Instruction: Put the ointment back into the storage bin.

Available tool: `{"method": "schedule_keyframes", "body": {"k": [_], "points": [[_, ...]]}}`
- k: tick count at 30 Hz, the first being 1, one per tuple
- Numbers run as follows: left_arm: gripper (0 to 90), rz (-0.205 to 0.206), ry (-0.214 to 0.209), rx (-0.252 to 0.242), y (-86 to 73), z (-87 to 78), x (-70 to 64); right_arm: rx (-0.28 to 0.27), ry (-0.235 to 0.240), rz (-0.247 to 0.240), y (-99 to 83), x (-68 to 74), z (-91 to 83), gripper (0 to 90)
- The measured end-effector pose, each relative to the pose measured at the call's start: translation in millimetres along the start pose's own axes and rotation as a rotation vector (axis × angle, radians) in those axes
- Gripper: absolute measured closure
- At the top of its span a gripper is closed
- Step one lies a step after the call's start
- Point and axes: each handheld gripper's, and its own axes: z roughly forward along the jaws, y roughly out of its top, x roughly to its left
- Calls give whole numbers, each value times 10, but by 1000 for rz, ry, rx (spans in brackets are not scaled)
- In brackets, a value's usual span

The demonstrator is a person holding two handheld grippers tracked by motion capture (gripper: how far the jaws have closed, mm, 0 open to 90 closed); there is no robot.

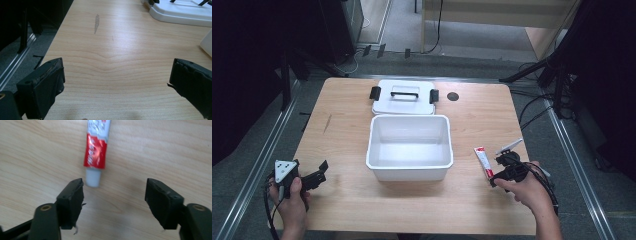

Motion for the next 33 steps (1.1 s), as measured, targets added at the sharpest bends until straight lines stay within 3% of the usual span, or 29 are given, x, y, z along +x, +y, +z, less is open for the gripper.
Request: {"method": "schedule_keyframes", "body": {"k": [2,4,5,11,12,13,14,15,22,33], "points": [[4,0,-1,5,2,5,0,10,-3,-2,68,32,-11,366],[24,4,5,8,3,11,-8,18,3,-20,146,66,-22,450],[51,11,17,11,4,12,-15,22,4,-26,171,79,-19,429],[75,36,24,12,2,11,-42,86,-62,-103,340,174,61,501],[75,36,24,11,2,10,-43,86,-62,-103,340,174,61,501],[75,34,25,11,2,11,-42,72,-22,-36,382,158,70,520],[74,34,25,11,2,11,-42,72,-22,-36,382,158,70,520],[74,34,28,11,2,12,-44,60,11,-14,419,152,75,538],[63,32,24,16,5,15,-39,62,12,-3,502,143,108,598],[62,31,27,19,7,23,-43,92,-9,-23,579,160,186,714]]}}
